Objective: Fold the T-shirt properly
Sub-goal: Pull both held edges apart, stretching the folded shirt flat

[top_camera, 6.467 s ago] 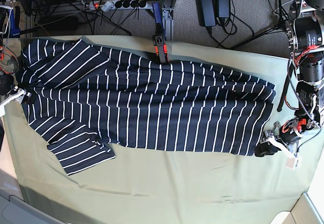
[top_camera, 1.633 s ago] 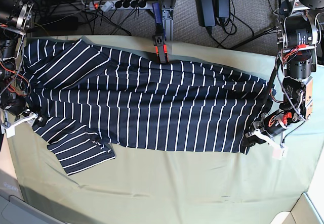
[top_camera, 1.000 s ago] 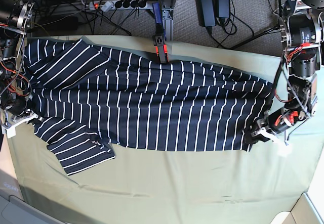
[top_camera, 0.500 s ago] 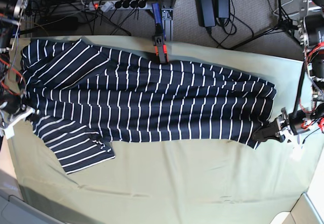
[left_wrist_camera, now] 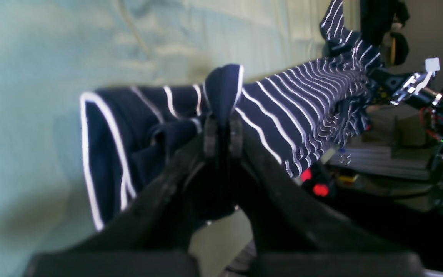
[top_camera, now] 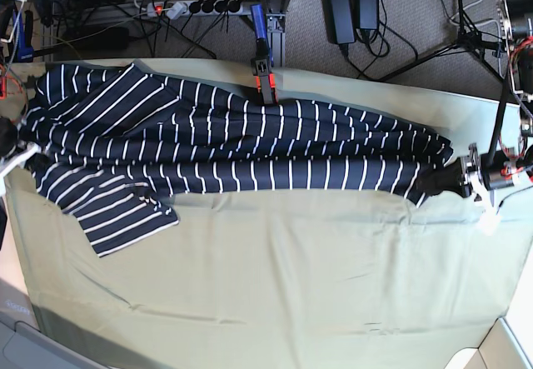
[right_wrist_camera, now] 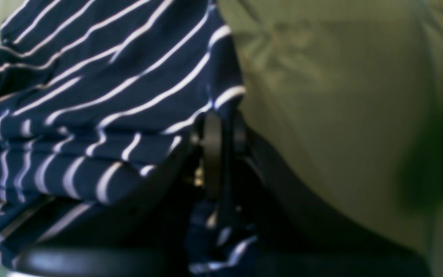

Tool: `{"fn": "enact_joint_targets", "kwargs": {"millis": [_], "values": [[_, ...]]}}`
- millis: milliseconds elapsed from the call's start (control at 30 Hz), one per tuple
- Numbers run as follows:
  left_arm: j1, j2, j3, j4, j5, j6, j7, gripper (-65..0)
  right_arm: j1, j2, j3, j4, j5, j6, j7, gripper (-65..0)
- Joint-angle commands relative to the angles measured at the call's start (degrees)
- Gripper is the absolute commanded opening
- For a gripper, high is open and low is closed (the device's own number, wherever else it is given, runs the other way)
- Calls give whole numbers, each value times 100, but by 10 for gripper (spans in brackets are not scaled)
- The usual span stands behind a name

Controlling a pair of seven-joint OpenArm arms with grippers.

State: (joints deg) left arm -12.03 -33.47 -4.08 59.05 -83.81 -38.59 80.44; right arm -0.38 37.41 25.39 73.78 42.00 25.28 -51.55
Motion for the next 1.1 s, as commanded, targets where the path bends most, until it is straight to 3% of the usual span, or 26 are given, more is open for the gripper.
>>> {"fn": "enact_joint_targets", "kwargs": {"millis": [0, 367, 400, 500, 567, 667, 867, 1067], "values": [[-74, -133, -26, 140, -119, -141, -44, -650, 15, 197, 136, 92, 0, 179, 111, -650], [-15, -162, -26, 201, -119, -141, -44, -650, -203, 179, 341, 90, -160, 177, 345, -650], [-15, -160, -26, 201, -119, -141, -44, -650, -201, 179, 341, 90, -238, 177, 472, -600], [-15, -162, -26, 201, -119, -141, -44, -650, -201, 181, 341, 90, -498, 170, 780, -320], [-15, -162, -26, 201, -119, -141, -44, -650, -197, 181, 341, 90, -518, 170, 1073, -215], [-15, -162, -26, 201, -119, -141, -44, -650, -142, 179, 343, 90, -514, 160, 1537, -213], [-13, -160, -26, 201, -119, -141, -44, -650, 448, 118, 306, -42, -529, 153, 1547, -214], [-15, -162, -26, 201, -119, -141, -44, -650, 1340, -109, 31, -1222, -555, 155, 1554, -214]]}}
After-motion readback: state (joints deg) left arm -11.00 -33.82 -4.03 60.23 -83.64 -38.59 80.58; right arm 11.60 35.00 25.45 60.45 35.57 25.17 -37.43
